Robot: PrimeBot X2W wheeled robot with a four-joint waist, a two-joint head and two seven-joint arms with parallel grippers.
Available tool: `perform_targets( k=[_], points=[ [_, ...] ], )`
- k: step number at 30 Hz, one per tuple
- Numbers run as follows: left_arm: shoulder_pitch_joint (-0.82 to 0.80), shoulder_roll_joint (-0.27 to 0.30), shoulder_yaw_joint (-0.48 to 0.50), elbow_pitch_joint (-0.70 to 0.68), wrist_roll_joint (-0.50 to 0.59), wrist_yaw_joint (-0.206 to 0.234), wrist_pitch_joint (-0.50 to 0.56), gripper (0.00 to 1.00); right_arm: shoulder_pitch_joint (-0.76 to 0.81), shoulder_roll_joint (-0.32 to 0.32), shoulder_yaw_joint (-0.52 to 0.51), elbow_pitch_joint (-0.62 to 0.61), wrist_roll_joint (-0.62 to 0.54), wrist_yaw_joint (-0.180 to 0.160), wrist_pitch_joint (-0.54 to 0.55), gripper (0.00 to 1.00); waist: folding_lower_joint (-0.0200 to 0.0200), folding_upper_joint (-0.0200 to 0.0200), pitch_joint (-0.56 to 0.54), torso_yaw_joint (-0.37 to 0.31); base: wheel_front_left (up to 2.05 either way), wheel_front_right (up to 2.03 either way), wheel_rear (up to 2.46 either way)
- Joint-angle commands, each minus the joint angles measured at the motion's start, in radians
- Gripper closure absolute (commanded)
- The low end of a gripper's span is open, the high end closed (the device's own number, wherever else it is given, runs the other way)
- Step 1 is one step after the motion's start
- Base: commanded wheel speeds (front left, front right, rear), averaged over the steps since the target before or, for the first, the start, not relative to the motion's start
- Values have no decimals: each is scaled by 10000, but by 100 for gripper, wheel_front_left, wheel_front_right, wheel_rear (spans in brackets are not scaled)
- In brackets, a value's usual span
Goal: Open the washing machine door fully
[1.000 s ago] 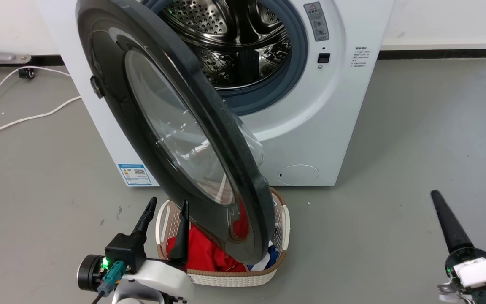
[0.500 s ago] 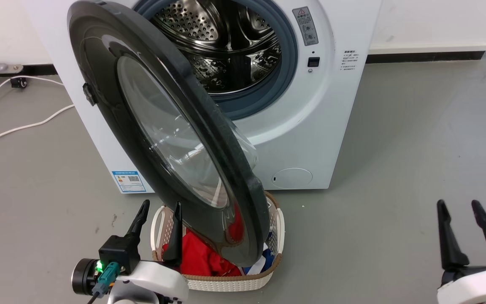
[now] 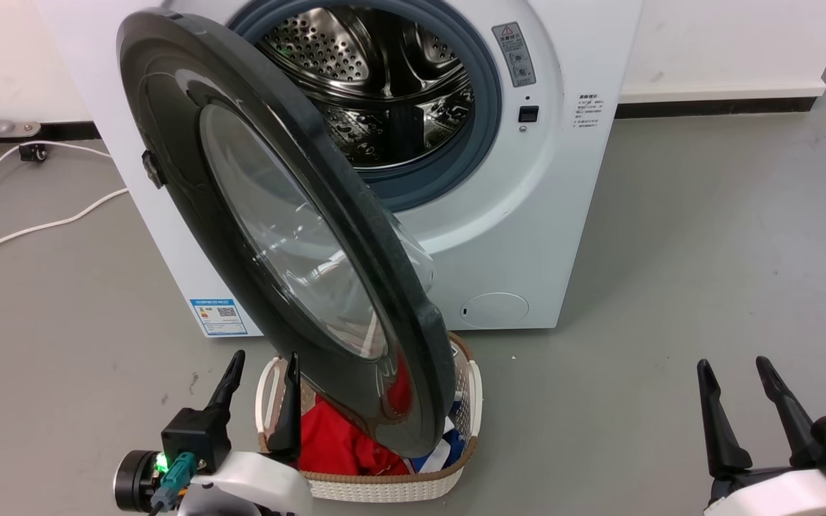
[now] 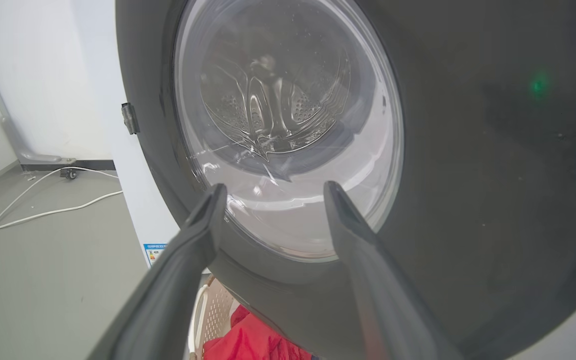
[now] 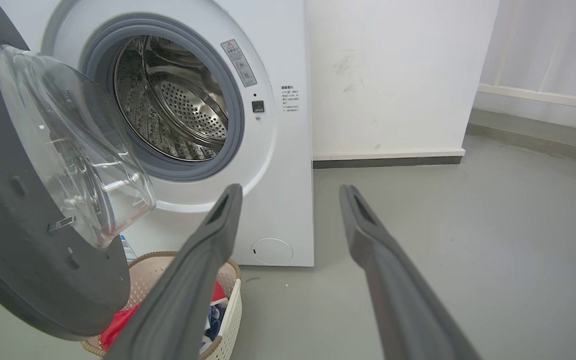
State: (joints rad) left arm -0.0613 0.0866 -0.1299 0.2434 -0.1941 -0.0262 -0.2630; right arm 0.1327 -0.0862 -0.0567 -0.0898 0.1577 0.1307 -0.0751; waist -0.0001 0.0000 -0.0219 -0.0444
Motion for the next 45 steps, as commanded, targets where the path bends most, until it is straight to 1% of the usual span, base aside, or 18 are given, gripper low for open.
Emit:
perform_targets(
  k=[1,10,11,12,21,26,31,39,45],
  points=[
    [106,33,4,21,-4,20,-26,0,107,62,-7,30,74,2,-31,0,1,0,-10,0,0,0,0],
    [92,64,-53,195,-118,-38,-18,0,-33,183,78,110,77,2,51,0,1,0,-38,36,0,0,0],
    [58,73,-60,212,-119,-52,-12,38,-54,189,85,113,78,2,45,0,1,0,-38,46,0,0,0],
    [18,65,-62,201,-160,-58,-13,100,-65,197,89,126,76,2,42,0,1,0,-37,58,0,0,0],
    [-179,116,-59,-103,-179,18,-17,100,-241,271,189,301,64,2,-5,0,1,0,41,125,0,0,0],
    [-446,56,50,-786,-237,250,-20,100,-347,301,211,313,97,2,-220,0,1,0,141,222,0,0,0],
    [-1210,-29,-10,-1951,-124,458,-21,100,-432,327,157,365,110,2,-320,0,1,0,303,414,0,0,0],
    [-2361,-213,-570,-4240,111,783,-20,100,-513,347,74,498,66,2,-368,0,1,0,483,631,0,0,0],
    [-3020,-298,-1642,-5409,33,620,391,100,-599,354,-66,535,102,2,-340,0,1,0,638,740,0,0,0]
  ],
)
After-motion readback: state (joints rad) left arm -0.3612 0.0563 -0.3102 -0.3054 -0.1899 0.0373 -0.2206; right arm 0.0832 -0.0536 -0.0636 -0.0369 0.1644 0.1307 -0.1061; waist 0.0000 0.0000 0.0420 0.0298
